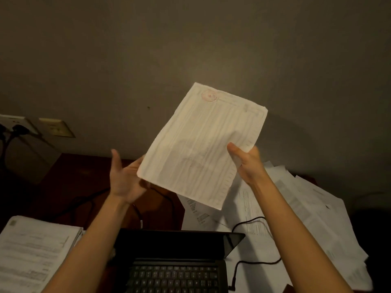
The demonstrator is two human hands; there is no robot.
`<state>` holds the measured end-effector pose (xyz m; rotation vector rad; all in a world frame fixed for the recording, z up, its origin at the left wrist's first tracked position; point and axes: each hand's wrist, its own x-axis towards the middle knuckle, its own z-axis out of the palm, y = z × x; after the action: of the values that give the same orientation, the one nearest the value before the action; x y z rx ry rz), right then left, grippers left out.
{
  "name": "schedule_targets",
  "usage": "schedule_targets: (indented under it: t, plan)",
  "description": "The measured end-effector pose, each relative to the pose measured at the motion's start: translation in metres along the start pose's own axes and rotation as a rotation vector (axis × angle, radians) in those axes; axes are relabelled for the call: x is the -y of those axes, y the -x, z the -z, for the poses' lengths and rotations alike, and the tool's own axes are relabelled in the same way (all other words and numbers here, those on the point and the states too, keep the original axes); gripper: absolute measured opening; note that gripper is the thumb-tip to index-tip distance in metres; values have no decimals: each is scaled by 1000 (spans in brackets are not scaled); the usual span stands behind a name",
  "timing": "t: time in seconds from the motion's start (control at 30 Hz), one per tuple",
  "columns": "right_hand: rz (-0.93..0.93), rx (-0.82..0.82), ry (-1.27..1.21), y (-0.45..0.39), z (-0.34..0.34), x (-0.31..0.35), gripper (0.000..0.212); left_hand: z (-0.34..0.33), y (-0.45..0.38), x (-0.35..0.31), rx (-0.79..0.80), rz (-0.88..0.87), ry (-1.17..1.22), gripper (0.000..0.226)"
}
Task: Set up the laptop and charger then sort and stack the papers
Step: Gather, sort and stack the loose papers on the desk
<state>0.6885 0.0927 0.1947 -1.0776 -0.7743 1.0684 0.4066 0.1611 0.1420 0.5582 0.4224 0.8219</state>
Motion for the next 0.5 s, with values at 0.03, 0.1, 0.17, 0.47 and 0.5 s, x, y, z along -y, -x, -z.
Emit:
schedule_targets:
  t: [0.03, 0.1, 0.17, 0.47, 0.5]
  plan:
    - [-9, 22, 44, -1, 1, 2, 37, 5, 1, -5, 106, 58, 33, 100]
    - [-39, 82, 173, -4, -1, 2, 24, 2, -1, -10, 78, 117, -133, 95]
    - [-64, 135, 301, -7, -8, -1, 25, -9, -8, -9, -76, 89, -462, 88]
    - [-345, -92, 531, -31, 16, -68, 37, -5, -25, 23, -462, -137, -1060, 20]
    - [-424, -130, 563, -31, 26, -84, 38, -2, -27, 27, -528, -154, -1082, 19]
